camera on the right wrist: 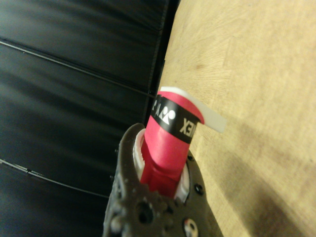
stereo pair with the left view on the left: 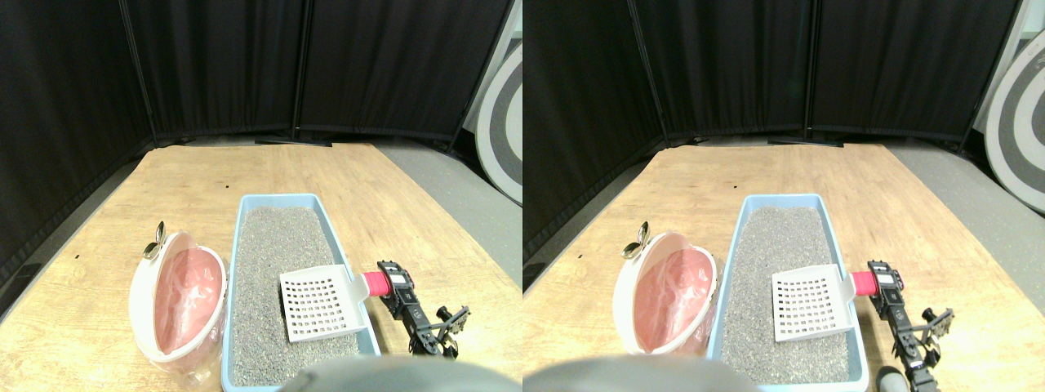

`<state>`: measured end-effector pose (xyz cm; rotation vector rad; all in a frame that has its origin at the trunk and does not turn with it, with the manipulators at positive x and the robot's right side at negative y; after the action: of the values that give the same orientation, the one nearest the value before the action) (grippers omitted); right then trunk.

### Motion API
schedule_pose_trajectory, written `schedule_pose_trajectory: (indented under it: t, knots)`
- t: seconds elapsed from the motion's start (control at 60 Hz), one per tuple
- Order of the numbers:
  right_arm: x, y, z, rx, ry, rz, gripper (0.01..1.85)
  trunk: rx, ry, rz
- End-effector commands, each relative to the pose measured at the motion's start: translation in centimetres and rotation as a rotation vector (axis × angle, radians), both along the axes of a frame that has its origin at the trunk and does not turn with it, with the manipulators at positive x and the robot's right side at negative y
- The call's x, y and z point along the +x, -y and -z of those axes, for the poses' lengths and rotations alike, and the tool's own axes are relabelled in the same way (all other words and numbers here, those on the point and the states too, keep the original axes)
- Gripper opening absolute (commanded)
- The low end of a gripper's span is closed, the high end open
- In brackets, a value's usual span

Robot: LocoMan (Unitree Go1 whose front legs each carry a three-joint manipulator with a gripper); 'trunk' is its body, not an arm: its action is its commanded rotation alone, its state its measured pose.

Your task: Scoop (unimanual)

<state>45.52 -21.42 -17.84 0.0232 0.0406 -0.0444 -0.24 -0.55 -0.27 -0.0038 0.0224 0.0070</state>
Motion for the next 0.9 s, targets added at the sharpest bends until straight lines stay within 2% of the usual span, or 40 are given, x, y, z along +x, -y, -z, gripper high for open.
schedule_pose_trajectory:
  t: [0.017,0.117,0.35,0.5,0.55,0.567,0.6,0.65,0.667,0.683,0.767,0.783,0.817,0.85,0.9]
  knots:
    - [0.5,0.5,-1.8,-0.019,0.06,0.022,0.06,-0.033,-0.012,-0.002]
    - [0.8,0.4,-2.6,-0.055,0.056,0.03,0.06,-0.036,-0.011,-0.001]
    - [1.3,0.6,-4.1,-0.099,0.099,-0.017,0.06,-0.045,-0.008,-0.007]
    - [1.6,0.4,-4.8,-0.135,0.094,-0.038,0.06,-0.051,-0.006,-0.011]
    - [1.8,0.4,-4.9,-0.144,0.102,-0.068,0.06,-0.054,-0.006,-0.013]
    - [1.8,0.4,-5.1,-0.171,0.086,-0.044,0.06,-0.054,-0.006,-0.013]
    - [1.9,0.3,-5.3,-0.197,0.098,-0.072,0.06,-0.055,-0.006,-0.014]
    - [2.0,0.2,-5.4,-0.186,0.09,-0.064,0.06,-0.059,-0.004,-0.015]
    - [2.1,0.2,-5.5,-0.187,0.1,-0.087,0.19,-0.059,-0.004,-0.015]
    - [2.2,0.2,-5.6,-0.193,0.095,-0.081,0.13,-0.059,-0.004,-0.016]
    - [2.5,-0.1,-5.9,-0.222,0.09,-0.098,0.27,-0.062,-0.004,-0.016]
    - [2.5,-0.1,-5.9,-0.222,0.09,-0.098,0.27,-0.064,-0.004,-0.017]
    - [2.5,-0.2,-6.1,-0.235,0.065,-0.074,0.12,-0.066,-0.002,-0.019]
    - [2.7,-0.3,-6.3,-0.252,0.071,-0.095,0.06,-0.067,-0.001,-0.019]
    - [2.9,-0.4,-6.5,-0.254,0.07,-0.094,0.06,-0.07,-0.005,-0.021]
